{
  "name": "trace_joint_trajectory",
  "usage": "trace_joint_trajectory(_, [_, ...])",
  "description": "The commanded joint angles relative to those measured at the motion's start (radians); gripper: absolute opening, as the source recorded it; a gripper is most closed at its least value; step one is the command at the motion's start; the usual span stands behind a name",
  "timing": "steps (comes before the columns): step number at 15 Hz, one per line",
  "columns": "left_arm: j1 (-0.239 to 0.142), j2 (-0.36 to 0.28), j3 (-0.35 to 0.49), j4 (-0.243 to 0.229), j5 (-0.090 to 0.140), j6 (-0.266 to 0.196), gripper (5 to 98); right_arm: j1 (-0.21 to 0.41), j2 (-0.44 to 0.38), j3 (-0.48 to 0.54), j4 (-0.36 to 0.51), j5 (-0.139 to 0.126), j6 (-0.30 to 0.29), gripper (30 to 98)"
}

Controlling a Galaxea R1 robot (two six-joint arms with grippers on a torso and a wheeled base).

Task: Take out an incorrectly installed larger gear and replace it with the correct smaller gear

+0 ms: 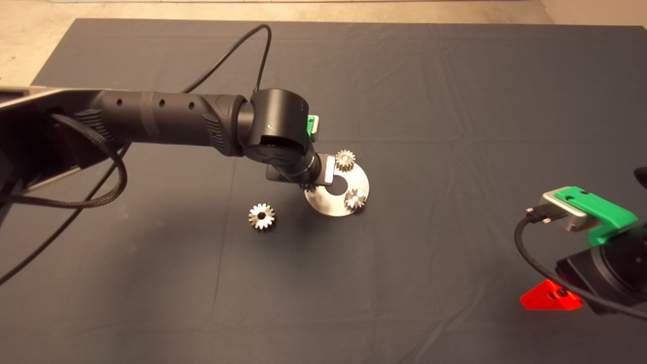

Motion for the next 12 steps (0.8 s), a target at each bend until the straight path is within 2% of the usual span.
trace_joint_trajectory(1, [-0.014, 0.003, 0.001, 0.018, -0.002, 0.002, 35.2, 0.016, 0.003, 0.003, -0.026, -0.125, -0.001, 97.7])
trace_joint_trajectory(4, [0.005, 0.003, -0.001, 0.018, -0.002, 0.008, 35.2, 0.016, 0.003, 0.002, -0.026, -0.125, -0.001, 97.7])
trace_joint_trajectory(10, [0.006, 0.003, -0.001, 0.027, -0.001, 0.007, 35.2, 0.016, 0.003, 0.003, -0.026, -0.125, 0.0, 97.7])
trace_joint_trajectory(12, [0.006, 0.005, -0.001, 0.047, 0.001, 0.008, 35.2, 0.016, 0.003, 0.002, -0.026, -0.125, -0.001, 97.7])
